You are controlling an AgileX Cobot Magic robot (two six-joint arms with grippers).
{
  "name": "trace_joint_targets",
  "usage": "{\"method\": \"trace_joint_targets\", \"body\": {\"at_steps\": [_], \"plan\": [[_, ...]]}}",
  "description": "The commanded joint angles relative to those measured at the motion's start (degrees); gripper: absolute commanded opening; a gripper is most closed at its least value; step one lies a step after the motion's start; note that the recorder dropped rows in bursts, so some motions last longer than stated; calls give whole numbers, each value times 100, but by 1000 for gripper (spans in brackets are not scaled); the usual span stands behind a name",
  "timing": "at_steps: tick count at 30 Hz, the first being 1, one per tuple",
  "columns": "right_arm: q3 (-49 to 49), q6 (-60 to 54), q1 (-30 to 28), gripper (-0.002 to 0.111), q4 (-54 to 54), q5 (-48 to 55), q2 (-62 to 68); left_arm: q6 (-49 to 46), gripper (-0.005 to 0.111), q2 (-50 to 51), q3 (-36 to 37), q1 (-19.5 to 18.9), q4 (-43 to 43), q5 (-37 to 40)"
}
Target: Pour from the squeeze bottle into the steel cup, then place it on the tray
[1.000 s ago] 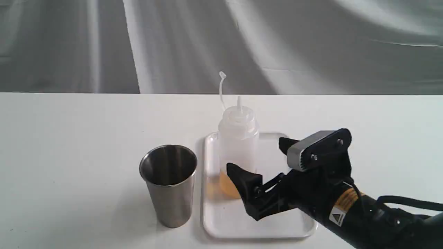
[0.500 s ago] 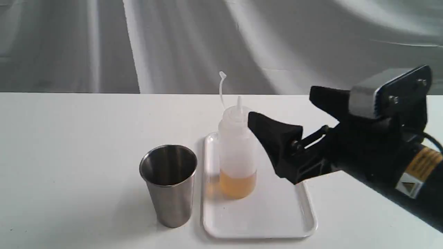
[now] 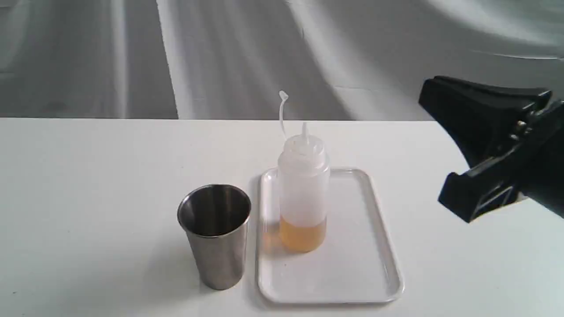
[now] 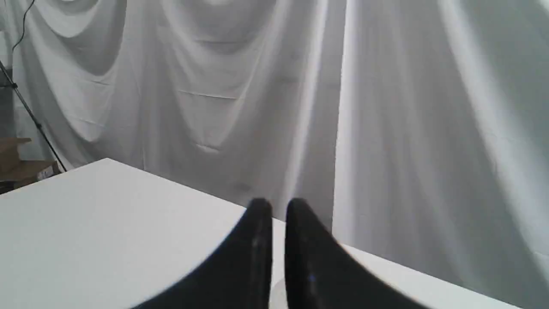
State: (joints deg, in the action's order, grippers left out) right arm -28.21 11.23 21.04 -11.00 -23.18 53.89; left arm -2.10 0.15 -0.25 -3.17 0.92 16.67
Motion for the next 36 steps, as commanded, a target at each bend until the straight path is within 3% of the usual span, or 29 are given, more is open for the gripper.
{"method": "trace_joint_targets", "body": {"at_steps": [1,9,17,26,36], "plan": [[40,121,-40,0,-45,335,-333,0,0,-15,25,46,4,-42],[40,19,-40,0,-619,1374,-711,0,0,-15,25,46,4,-42],[40,-92,-40,0,-1944,1487,-975,20,0,-15,25,46,4,-42],[40,38,-40,0,-1209,2407,-1165,-1,0,-15,25,46,4,-42],[40,38,-40,0,-1209,2516,-1165,13,0,-15,25,46,4,-42]]}}
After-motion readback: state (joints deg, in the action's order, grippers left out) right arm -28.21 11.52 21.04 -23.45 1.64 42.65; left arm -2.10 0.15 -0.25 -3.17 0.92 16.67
